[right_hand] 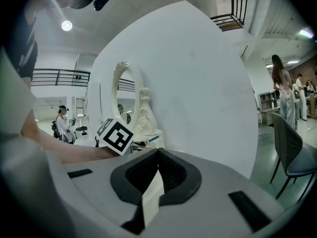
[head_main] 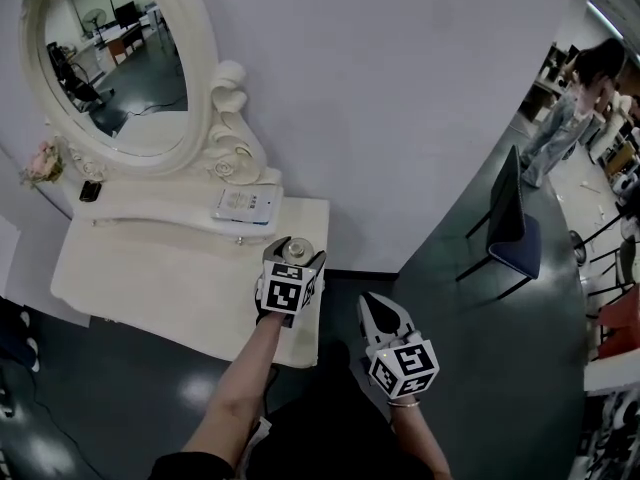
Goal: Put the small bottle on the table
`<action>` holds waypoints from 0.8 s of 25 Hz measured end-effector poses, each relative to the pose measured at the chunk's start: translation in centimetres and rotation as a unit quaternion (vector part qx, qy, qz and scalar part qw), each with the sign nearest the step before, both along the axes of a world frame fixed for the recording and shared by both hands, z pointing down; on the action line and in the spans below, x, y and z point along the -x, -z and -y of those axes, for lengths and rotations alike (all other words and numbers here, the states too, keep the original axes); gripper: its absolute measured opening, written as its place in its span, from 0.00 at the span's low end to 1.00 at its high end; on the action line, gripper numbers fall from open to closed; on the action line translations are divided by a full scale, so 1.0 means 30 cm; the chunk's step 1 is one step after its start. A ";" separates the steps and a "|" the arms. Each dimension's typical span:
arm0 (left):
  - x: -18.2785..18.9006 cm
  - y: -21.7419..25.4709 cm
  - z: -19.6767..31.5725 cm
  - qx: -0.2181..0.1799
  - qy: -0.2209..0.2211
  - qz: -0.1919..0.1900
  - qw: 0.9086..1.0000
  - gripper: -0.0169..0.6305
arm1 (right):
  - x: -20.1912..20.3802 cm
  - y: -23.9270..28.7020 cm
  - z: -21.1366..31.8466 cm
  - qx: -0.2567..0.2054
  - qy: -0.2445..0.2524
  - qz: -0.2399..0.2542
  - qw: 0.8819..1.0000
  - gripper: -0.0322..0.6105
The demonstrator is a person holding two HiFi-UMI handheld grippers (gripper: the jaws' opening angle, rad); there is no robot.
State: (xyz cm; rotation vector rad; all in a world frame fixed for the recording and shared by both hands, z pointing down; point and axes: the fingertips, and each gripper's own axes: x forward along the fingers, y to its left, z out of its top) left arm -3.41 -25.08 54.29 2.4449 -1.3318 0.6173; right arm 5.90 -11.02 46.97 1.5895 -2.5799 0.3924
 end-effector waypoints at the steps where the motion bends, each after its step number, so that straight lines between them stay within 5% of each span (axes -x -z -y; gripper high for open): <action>1: -0.005 -0.003 0.022 0.000 0.003 0.000 1.000 0.55 | -0.003 0.000 0.014 0.000 0.002 0.000 1.000 0.06; 20: -0.107 -0.100 0.356 0.008 0.034 0.012 0.999 0.55 | -0.111 -0.037 0.217 0.023 0.018 -0.005 1.000 0.06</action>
